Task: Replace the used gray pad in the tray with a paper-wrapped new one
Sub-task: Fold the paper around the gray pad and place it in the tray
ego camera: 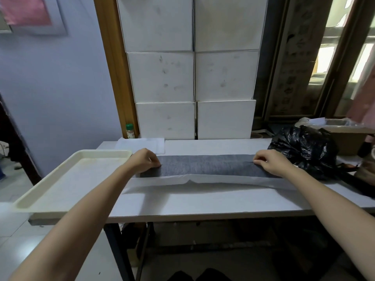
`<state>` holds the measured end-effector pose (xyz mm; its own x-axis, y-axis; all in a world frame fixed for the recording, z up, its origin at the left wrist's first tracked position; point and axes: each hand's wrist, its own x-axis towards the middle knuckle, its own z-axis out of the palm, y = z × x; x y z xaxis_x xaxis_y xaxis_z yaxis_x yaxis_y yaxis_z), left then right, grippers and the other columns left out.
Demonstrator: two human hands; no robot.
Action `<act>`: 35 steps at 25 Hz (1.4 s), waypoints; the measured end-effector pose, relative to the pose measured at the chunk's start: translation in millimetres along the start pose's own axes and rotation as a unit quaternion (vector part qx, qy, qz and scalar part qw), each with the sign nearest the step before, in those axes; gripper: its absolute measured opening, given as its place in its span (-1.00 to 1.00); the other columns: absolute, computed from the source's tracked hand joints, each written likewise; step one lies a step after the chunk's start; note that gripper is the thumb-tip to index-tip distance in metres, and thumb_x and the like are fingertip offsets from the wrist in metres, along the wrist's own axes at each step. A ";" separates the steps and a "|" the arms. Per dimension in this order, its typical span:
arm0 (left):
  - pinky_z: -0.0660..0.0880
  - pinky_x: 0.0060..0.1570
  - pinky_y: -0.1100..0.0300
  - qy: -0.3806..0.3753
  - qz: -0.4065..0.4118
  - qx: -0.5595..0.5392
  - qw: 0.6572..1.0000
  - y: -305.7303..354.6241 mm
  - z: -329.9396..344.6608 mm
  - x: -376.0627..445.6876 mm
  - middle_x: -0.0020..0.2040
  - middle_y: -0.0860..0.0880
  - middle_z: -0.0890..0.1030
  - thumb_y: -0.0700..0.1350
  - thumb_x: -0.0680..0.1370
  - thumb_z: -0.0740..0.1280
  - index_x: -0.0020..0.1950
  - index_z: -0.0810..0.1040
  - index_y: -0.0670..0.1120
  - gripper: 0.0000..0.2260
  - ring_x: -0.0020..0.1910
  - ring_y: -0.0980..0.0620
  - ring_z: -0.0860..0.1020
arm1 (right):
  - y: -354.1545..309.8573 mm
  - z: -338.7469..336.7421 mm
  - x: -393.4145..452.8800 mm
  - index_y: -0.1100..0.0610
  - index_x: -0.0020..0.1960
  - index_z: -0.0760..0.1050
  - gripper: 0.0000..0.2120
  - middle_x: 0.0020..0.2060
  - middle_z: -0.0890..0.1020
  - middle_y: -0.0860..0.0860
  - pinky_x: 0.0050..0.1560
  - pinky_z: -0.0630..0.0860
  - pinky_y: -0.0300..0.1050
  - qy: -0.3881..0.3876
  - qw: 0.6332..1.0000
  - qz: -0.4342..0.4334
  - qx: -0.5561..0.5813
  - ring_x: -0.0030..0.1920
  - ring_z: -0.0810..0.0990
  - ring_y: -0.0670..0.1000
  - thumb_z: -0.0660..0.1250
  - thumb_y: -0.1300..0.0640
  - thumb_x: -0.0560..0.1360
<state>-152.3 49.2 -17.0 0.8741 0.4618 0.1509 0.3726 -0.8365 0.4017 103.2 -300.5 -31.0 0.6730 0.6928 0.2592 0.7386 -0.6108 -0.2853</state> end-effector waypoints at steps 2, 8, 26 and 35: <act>0.45 -0.09 0.19 0.028 0.003 -0.012 1.000 -1.0 -4.7 5.6 -0.04 -0.12 0.67 -0.17 0.52 0.36 -0.04 0.67 -0.17 -0.88 -0.12 -0.02 0.54 | -2.3 -5.0 6.9 0.07 -0.13 0.57 -0.90 -0.12 0.66 0.02 -0.10 0.43 -0.08 0.020 1.000 0.003 -0.006 -0.09 0.55 0.06 0.29 0.14 0.52; 0.36 -0.21 0.16 0.118 0.035 0.110 0.986 7.8 7.1 6.3 -0.09 -0.14 0.57 -0.16 0.60 0.16 0.00 0.41 -0.15 -0.92 -0.22 -0.06 0.43 | -18.7 2.1 15.5 0.09 -0.09 0.24 -0.92 -0.11 0.59 0.20 -0.25 0.33 -0.03 -0.010 0.993 -0.002 -0.119 -0.23 0.44 0.15 0.11 0.21 0.57; 0.50 -0.18 0.20 0.039 0.209 0.317 0.924 -43.8 5.7 -15.9 0.04 -0.03 0.52 -0.34 0.46 0.33 0.55 0.05 0.01 -0.24 -0.11 -0.02 0.53 | 38.1 18.4 -7.3 0.13 -0.23 0.36 -0.78 -0.33 0.47 0.02 -0.46 0.26 -0.15 0.006 0.947 -0.203 -0.250 -0.40 0.42 0.01 0.36 0.33 0.26; 0.35 -0.58 0.29 -0.051 0.219 0.486 0.845 -58.4 21.3 -47.3 -0.36 0.00 0.53 -0.06 -0.01 0.63 -0.12 0.59 -0.01 -0.49 -0.50 0.05 0.49 | 80.3 23.4 -35.6 0.08 -0.12 0.47 -0.68 -0.21 0.55 0.00 -0.35 0.29 -0.19 -0.067 0.918 -0.176 -0.349 -0.28 0.54 0.01 0.41 0.33 0.20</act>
<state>-208.7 69.9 -66.9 0.9982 0.0590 -0.0054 0.0435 -0.7909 -0.6104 137.7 -365.2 -84.7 0.4112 0.9067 0.0935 0.7857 -0.4046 0.4680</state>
